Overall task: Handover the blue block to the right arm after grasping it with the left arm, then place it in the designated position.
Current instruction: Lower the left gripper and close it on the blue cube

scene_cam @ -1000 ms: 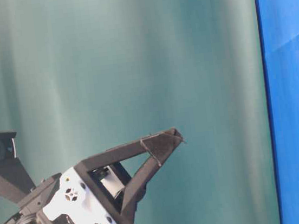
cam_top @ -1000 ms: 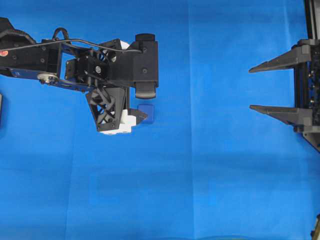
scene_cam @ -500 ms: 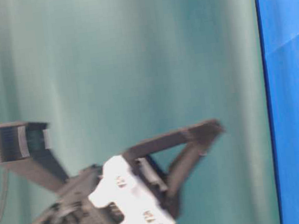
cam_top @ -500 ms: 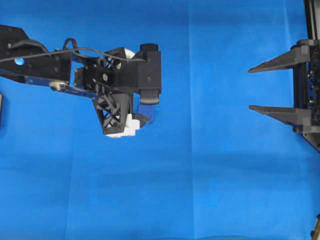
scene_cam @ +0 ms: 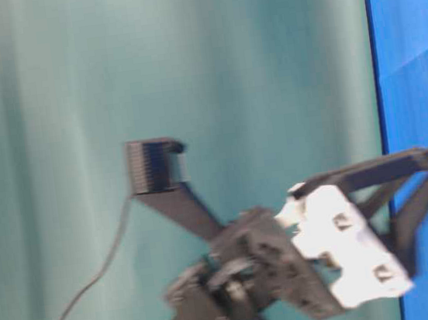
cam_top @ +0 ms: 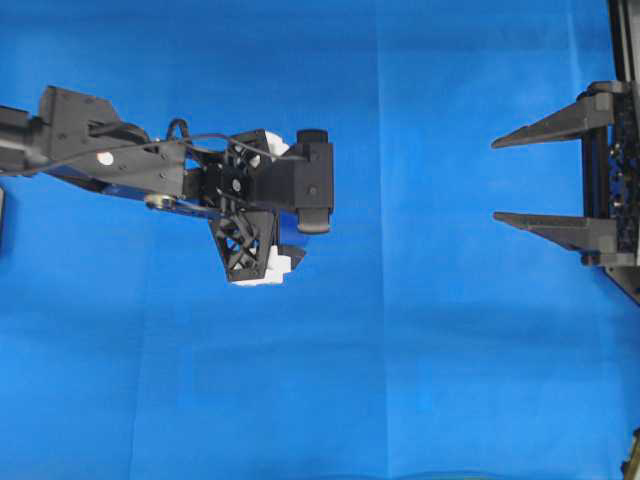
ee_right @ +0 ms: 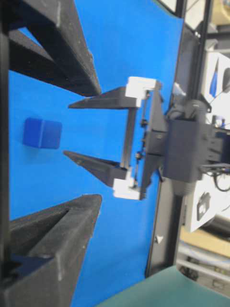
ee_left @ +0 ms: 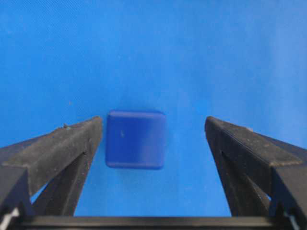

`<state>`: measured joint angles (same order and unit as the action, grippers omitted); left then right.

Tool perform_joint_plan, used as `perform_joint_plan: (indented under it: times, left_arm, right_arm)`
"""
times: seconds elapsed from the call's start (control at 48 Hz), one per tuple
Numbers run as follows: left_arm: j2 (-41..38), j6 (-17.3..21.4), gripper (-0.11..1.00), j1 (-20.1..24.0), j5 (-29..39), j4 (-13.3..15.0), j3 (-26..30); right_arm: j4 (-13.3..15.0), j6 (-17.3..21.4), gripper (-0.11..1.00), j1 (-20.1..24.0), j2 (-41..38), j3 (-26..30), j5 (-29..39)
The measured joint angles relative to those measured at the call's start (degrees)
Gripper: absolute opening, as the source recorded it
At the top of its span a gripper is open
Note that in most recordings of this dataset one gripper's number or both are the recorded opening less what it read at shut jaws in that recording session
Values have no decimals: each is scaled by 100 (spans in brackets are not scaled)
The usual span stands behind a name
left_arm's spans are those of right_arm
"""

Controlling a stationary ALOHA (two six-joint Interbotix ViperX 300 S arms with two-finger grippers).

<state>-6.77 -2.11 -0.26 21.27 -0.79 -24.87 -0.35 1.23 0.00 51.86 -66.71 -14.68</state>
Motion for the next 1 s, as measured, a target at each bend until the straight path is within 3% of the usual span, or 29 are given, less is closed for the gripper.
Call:
perform_joint_plan:
  times: [0.583, 1.0]
  left_arm:
    - [-642, -18, 91, 88, -1002, -9, -475]
    - [-800, 0, 90, 79, -1151, -9, -492]
  right_arm:
    - [0, 0, 98, 0, -123, 0, -167]
    - [0, 0, 98, 0, -132, 0, -211]
